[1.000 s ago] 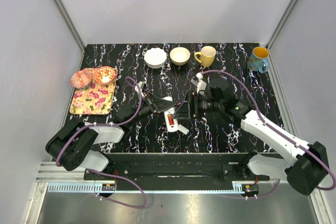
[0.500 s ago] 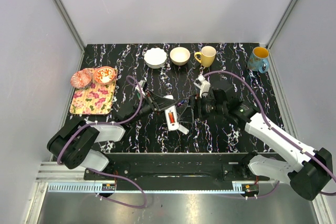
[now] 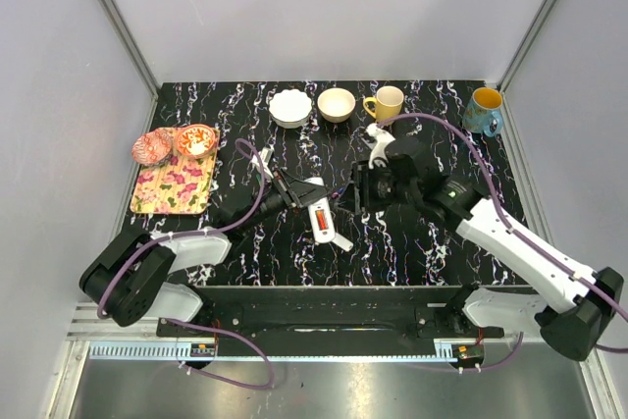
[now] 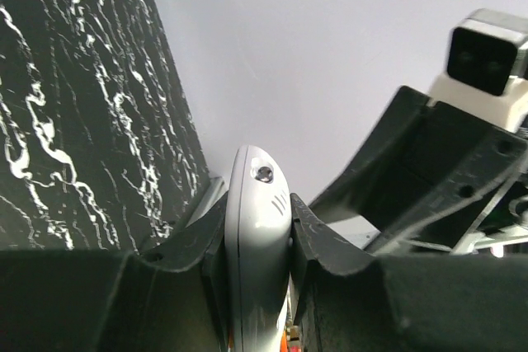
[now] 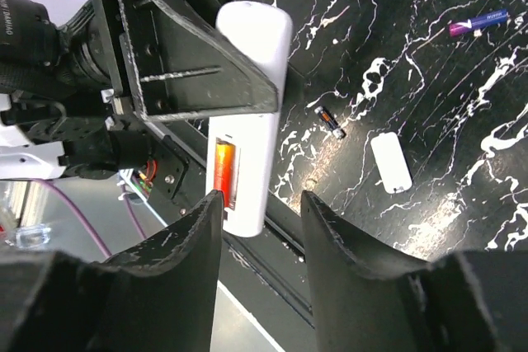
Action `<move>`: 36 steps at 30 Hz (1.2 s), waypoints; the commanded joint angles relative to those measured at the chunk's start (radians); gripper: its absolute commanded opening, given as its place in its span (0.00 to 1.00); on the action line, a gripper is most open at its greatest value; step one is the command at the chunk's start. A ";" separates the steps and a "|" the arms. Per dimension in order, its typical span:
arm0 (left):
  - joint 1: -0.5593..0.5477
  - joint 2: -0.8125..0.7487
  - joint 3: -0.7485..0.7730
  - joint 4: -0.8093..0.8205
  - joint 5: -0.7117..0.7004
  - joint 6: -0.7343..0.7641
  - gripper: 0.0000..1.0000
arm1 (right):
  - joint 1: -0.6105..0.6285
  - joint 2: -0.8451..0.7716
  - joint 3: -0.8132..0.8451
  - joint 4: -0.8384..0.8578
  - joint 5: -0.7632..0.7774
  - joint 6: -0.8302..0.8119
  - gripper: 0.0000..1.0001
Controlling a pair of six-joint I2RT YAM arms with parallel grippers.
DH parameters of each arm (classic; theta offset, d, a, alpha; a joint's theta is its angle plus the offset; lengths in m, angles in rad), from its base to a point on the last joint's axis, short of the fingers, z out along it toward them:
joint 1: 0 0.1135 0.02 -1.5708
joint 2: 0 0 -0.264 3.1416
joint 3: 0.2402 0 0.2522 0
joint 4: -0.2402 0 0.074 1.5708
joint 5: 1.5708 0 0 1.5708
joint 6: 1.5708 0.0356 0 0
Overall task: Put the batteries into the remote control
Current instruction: Load the battery into the remote control.
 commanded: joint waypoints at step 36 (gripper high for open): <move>-0.009 -0.081 0.065 -0.139 -0.062 0.070 0.00 | 0.255 0.214 0.130 -0.009 0.223 -0.025 0.36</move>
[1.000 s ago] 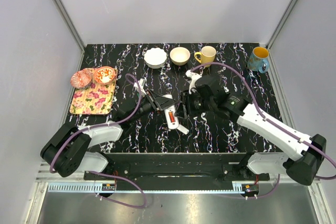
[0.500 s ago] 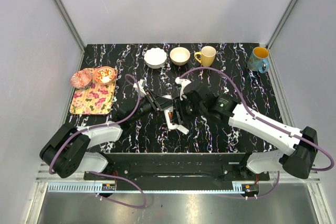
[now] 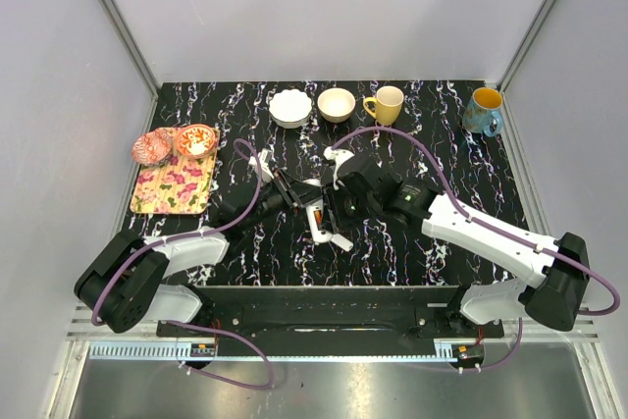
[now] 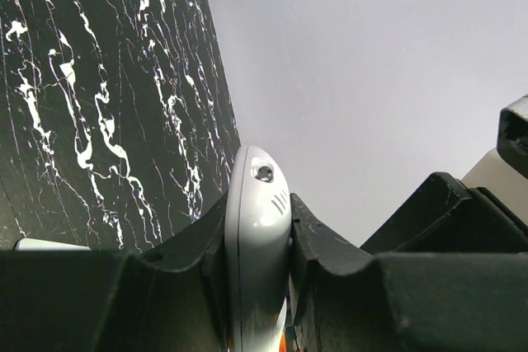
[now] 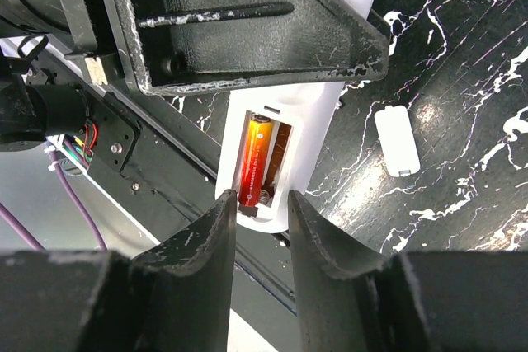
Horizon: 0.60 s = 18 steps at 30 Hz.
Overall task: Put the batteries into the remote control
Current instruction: Load the battery into the remote control.
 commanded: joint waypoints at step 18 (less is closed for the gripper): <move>-0.008 -0.020 0.051 0.028 -0.008 -0.002 0.00 | 0.025 -0.027 0.033 0.082 0.047 0.023 0.41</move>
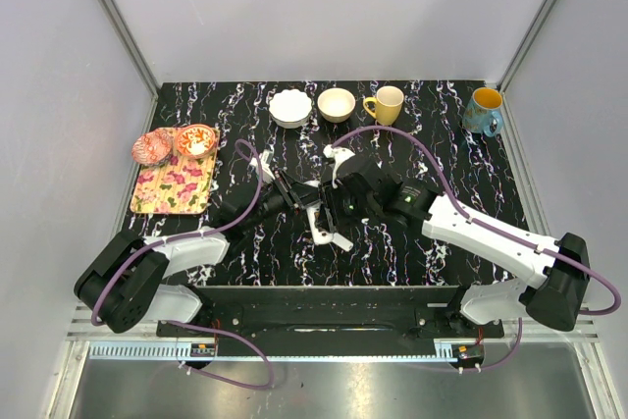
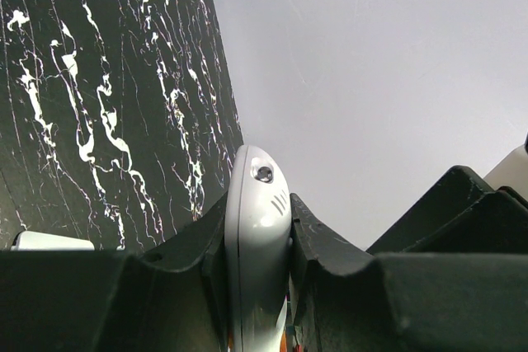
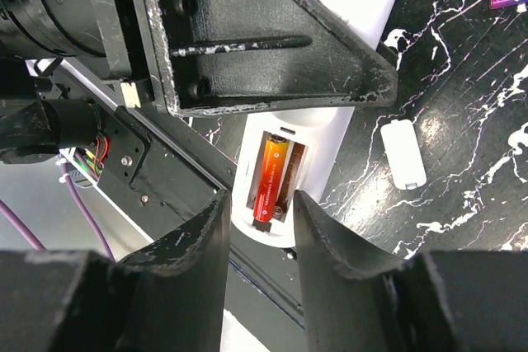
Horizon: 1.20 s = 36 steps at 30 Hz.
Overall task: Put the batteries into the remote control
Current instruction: Load the battery into the remote control.
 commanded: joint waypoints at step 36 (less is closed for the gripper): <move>-0.004 -0.056 0.037 0.064 -0.016 -0.011 0.00 | 0.013 -0.011 -0.041 0.060 -0.024 0.045 0.00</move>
